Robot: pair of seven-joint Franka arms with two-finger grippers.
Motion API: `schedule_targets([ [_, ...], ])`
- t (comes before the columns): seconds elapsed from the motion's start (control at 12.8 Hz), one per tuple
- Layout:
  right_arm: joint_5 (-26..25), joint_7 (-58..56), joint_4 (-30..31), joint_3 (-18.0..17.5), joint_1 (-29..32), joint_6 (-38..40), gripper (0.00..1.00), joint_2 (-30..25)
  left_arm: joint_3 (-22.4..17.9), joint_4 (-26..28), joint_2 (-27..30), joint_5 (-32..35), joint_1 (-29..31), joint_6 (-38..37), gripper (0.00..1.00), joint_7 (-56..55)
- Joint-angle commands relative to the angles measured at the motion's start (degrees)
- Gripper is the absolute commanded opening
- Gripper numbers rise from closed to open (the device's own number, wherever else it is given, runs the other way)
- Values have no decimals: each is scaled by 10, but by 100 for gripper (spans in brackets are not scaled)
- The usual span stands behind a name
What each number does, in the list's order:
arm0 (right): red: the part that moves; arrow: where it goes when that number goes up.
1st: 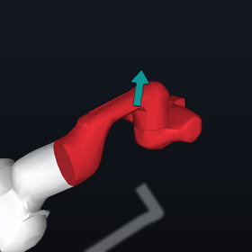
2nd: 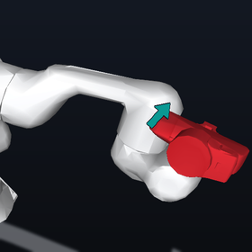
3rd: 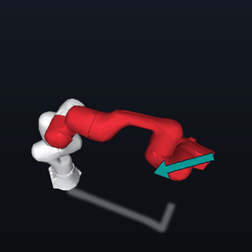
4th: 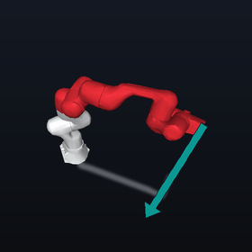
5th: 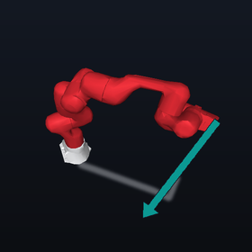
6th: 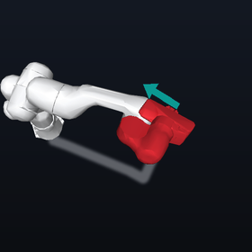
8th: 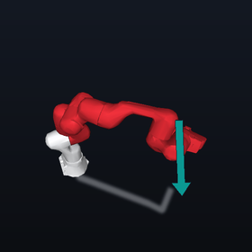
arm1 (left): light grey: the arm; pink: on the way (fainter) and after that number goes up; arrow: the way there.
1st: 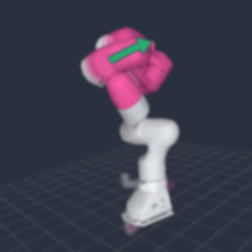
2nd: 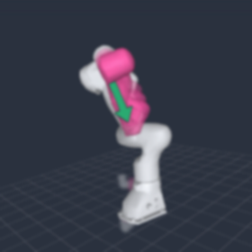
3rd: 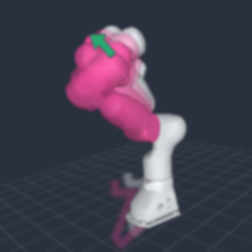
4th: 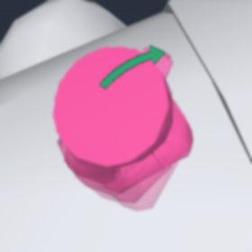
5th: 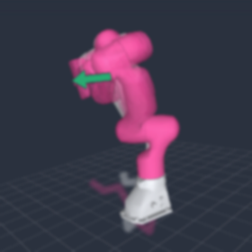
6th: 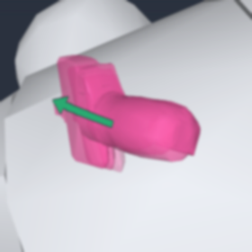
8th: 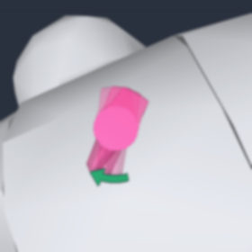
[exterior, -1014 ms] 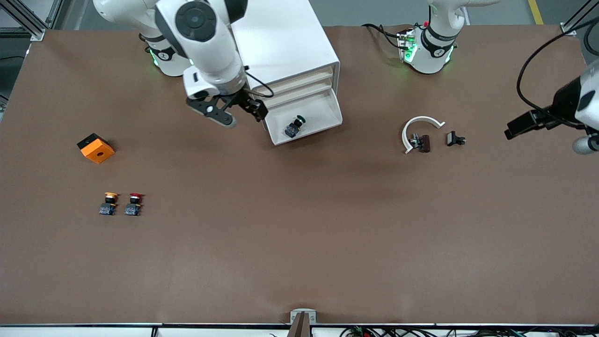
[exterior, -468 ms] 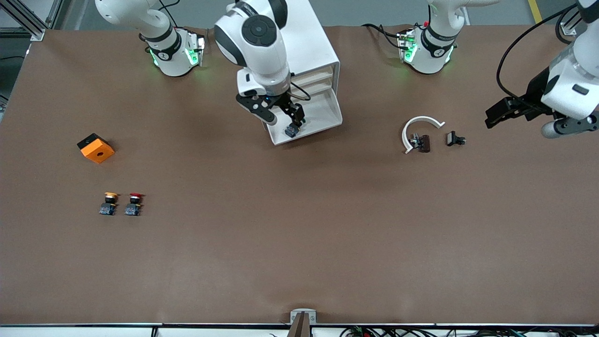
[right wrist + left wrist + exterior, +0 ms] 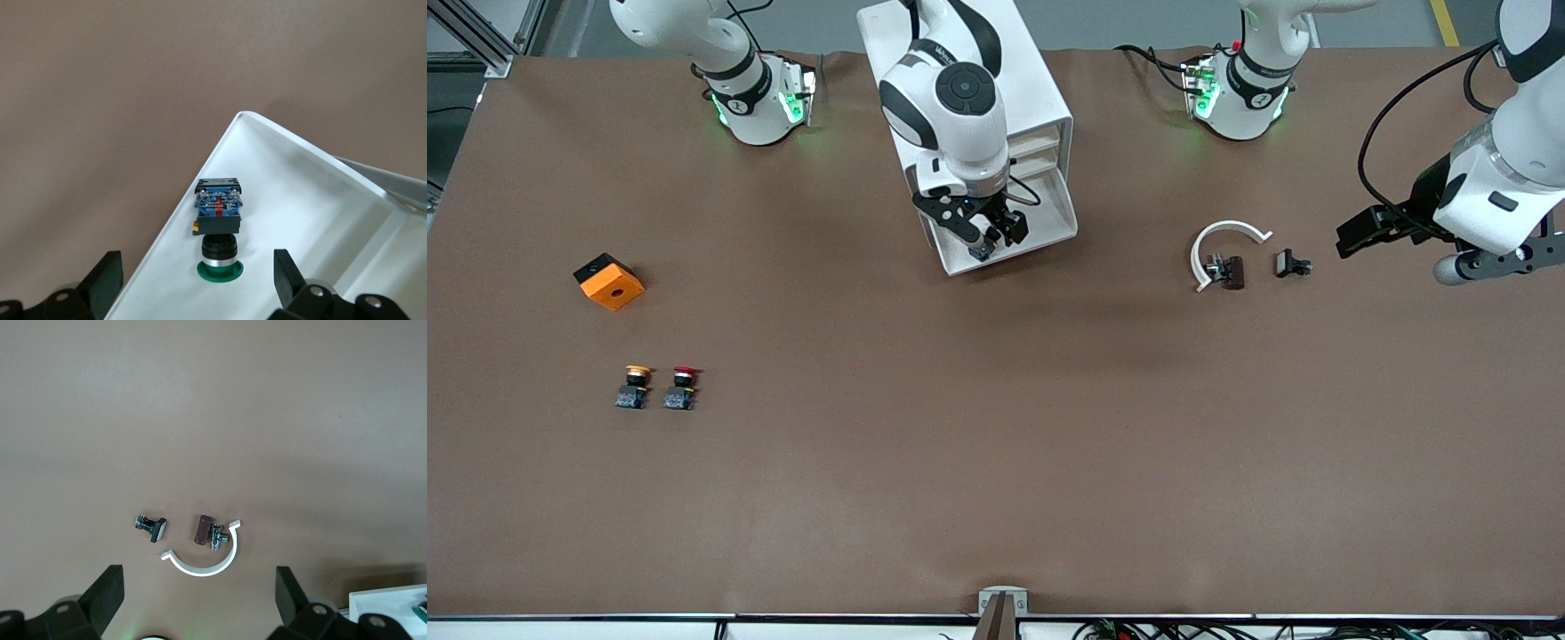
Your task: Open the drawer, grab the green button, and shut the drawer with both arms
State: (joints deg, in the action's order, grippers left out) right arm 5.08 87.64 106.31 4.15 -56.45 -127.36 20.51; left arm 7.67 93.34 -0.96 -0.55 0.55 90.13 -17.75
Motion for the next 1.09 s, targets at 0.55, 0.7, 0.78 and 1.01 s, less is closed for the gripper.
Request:
schedule_targets([
  [0.55, -49, 15, -24, 8, -8, -1, 100, 57, 2, 74, 89, 10, 30, 29, 100, 104],
  [0.7, -53, 15, -25, 8, -9, -2, 100, 60, 2, 75, 98, 10, 38, 29, 100, 129],
  [0.78, -53, 14, -28, 9, -9, -2, 100, 63, 2, 72, 98, 10, 38, 29, 100, 129],
  [1.01, -56, 15, -29, 8, -9, -2, 100, 73, 4, 70, 91, 9, 37, 29, 100, 117],
])
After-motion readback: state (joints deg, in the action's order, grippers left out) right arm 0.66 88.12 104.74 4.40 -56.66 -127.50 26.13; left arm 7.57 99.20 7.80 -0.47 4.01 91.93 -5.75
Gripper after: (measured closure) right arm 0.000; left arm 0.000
